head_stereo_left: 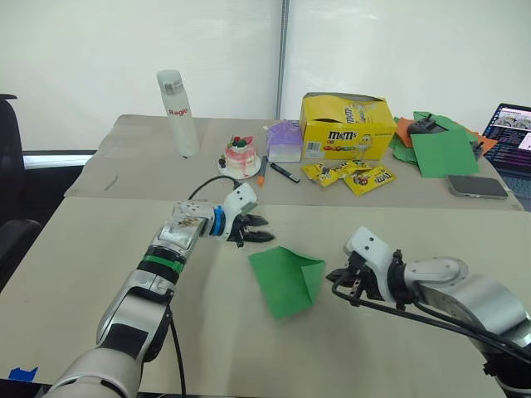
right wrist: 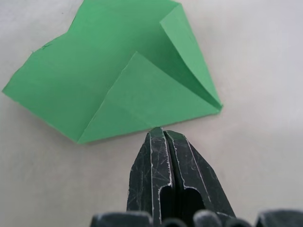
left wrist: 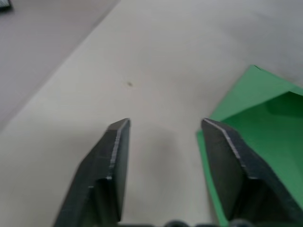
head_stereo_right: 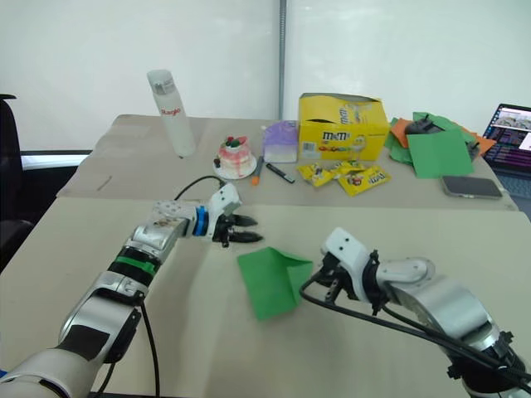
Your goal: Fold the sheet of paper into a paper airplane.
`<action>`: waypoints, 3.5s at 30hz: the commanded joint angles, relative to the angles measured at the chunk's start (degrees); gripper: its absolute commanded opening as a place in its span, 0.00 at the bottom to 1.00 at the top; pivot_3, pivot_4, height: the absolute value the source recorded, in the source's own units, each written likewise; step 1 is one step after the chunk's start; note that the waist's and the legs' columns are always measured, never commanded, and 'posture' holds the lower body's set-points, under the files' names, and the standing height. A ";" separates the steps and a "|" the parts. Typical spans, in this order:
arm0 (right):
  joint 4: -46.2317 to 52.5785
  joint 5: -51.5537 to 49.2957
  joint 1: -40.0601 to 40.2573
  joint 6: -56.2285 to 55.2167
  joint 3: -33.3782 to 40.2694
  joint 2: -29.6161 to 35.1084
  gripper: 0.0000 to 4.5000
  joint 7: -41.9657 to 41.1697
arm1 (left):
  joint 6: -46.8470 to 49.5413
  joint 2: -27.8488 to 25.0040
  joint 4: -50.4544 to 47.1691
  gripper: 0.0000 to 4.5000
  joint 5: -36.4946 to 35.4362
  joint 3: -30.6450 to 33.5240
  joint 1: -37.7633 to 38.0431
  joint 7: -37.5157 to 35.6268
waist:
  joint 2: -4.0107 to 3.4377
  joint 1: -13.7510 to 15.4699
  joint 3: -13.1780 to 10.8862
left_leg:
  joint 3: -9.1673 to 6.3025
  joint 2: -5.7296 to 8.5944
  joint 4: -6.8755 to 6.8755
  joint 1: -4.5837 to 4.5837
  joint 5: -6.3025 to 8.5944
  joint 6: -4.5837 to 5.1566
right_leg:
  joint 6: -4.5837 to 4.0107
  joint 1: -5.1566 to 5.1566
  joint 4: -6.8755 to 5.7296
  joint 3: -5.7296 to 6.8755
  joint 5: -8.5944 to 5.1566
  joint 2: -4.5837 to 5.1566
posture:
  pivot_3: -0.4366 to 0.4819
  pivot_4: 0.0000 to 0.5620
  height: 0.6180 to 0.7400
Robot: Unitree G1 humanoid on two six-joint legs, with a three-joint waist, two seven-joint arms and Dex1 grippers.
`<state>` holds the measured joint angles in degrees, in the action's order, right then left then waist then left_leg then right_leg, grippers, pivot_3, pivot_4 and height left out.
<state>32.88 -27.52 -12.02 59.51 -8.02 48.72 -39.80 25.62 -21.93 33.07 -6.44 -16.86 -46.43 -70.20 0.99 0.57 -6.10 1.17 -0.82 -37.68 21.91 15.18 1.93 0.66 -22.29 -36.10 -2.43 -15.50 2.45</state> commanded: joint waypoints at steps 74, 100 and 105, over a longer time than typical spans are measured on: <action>-1.79 -0.24 -4.79 -3.10 8.34 -7.12 0.00 4.57 | 66.88 17.16 -46.84 0.26 -68.67 48.31 31.06 69.89 | -0.03 0.03 0.01 | -0.66 -0.02 -0.10 0.05 -0.07 -0.15 | 0.00 0.13 -0.14 -0.07 0.00 0.22 | 0.48 0.27 0.98; 7.37 -2.51 7.25 1.64 13.57 -5.78 0.00 8.54 | -12.43 -12.52 -13.25 0.20 -12.78 -5.32 5.25 4.33 | -0.10 0.26 -0.13 | -0.76 0.21 0.87 -0.04 -0.64 -0.92 | -0.40 0.02 0.03 0.02 -0.22 0.08 | 0.48 0.27 0.98; 7.98 -1.82 10.90 1.40 11.63 -6.87 0.00 10.01 | -25.81 -5.29 -1.36 0.01 -6.32 -5.90 3.10 -0.84 | -0.03 0.07 -0.17 | -0.77 0.25 0.69 0.15 -0.59 -0.59 | -0.32 0.02 0.05 0.04 -0.22 0.06 | 0.48 0.27 0.98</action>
<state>39.22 -29.40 -0.94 61.10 3.03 42.06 -30.38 3.48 -27.74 30.22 -14.38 -23.05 -42.04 -69.56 0.96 0.64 -6.27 0.39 -0.56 -37.00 22.05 14.59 1.37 0.35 -22.27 -36.06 -2.40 -15.72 2.50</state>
